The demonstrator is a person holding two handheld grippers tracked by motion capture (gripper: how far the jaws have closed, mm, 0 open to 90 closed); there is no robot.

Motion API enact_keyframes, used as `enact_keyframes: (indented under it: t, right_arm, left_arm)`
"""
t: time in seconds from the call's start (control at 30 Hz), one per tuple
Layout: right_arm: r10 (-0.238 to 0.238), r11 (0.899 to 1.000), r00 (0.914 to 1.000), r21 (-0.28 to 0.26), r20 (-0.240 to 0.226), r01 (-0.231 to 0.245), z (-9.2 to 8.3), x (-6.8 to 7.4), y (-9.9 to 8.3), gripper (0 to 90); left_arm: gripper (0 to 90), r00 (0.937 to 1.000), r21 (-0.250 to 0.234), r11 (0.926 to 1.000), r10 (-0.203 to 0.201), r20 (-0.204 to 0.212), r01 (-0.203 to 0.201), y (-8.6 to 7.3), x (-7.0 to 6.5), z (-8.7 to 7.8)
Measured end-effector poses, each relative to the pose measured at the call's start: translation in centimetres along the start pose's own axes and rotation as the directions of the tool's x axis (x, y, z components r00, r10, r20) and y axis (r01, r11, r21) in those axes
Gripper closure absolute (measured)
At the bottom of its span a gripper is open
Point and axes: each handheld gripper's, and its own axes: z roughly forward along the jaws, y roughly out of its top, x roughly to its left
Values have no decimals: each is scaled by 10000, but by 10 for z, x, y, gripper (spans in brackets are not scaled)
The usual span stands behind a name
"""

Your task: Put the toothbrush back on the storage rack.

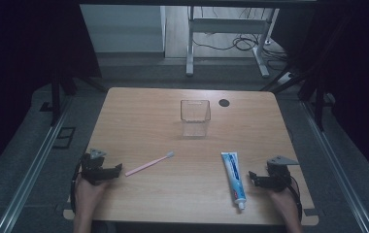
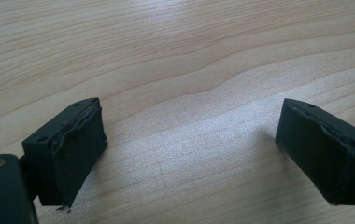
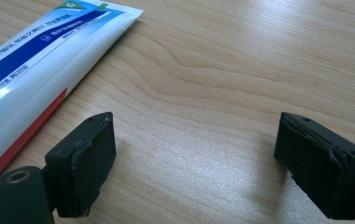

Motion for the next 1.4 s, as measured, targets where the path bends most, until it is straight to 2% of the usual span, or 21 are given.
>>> enact_keyframes:
  t: [0.97, 1.2, 1.3, 1.33, 1.4]
  right_arm:
    - [-45, 10000, 10000, 25, -68, 45, 0, 0, 0, 116]
    - [-48, 10000, 10000, 23, -86, 48, 0, 0, 0, 116]
    - [-51, 10000, 9999, 24, -87, 51, 1, 0, 0, 116]
    - [-53, 10000, 9999, 24, -87, 53, 1, 0, 0, 116]
    - [-51, 10000, 9999, 22, -87, 51, 1, 0, 0, 116]
  left_arm:
    - [84, 10000, -22, 10000, -58, -14, 58, 1, 0, 1]
    - [163, 10000, -183, 9998, 34, 4, -34, 0, 1, -1]
    - [247, 10000, -231, 9997, 58, -52, -59, 0, 2, -3]
    - [257, 9996, -209, 9996, 190, -199, -194, 1, 1, -5]
    - [313, 9996, -321, 9993, 203, -170, -208, 1, 1, -9]
